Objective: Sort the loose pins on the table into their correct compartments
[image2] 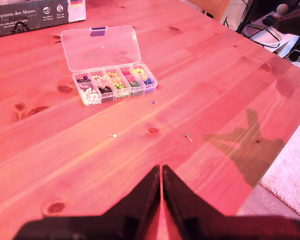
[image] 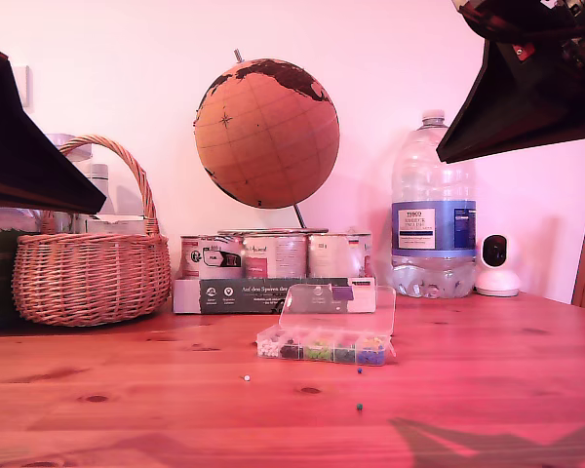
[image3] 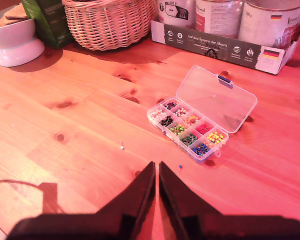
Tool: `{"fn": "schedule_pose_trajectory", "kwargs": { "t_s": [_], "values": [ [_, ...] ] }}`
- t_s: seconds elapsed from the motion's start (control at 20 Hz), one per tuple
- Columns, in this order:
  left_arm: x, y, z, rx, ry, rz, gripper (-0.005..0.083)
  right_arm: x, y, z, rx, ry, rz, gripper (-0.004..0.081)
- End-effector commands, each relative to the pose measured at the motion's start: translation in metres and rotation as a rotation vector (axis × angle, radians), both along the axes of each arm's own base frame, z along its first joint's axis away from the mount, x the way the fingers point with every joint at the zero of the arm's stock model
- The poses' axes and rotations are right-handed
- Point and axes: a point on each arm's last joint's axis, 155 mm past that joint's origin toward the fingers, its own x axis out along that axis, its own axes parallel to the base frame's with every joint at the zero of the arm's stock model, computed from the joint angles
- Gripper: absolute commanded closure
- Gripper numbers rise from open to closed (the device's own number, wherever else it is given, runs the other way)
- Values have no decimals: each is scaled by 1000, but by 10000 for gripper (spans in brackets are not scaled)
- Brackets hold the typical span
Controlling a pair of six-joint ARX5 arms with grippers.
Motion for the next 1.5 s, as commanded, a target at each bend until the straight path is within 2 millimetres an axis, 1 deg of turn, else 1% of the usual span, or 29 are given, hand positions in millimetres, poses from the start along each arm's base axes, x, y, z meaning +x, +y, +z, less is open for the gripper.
{"fn": "schedule_pose_trajectory", "kwargs": {
  "t_s": [0.0,0.25,0.5,0.65,0.8,0.85,0.95,1.05,1.25,1.35,1.4,1.45],
  "values": [
    [10,-5,25,-63,-86,6,795,-10,5,-13,-5,66,48,783],
    [10,-5,25,-54,-98,-1,795,-10,5,-13,0,71,43,783],
    [10,-6,27,-55,-100,-1,795,-6,7,-4,22,39,38,782],
    [10,-6,32,-47,-101,-7,795,-14,11,-8,15,80,76,782],
    [9,-6,37,30,-120,-46,795,-27,15,-16,-3,143,134,783],
    [7,-7,37,43,-101,-61,795,-28,16,-17,-4,148,139,782],
    [3,-11,35,122,-114,-142,795,-28,15,-18,-11,152,140,782],
    [1,-16,27,183,-77,-205,795,-28,15,-19,-31,138,153,783],
    [-3,-30,10,377,-146,-427,794,-28,15,-19,-50,122,164,782],
    [-4,-39,5,475,-251,-569,781,-28,15,-19,-52,121,166,782],
    [-3,-43,2,497,-260,-596,757,-29,15,-19,-52,121,166,782],
    [-1,-46,-1,562,-362,-683,724,-29,15,-19,-53,122,166,782]
  ]
}}
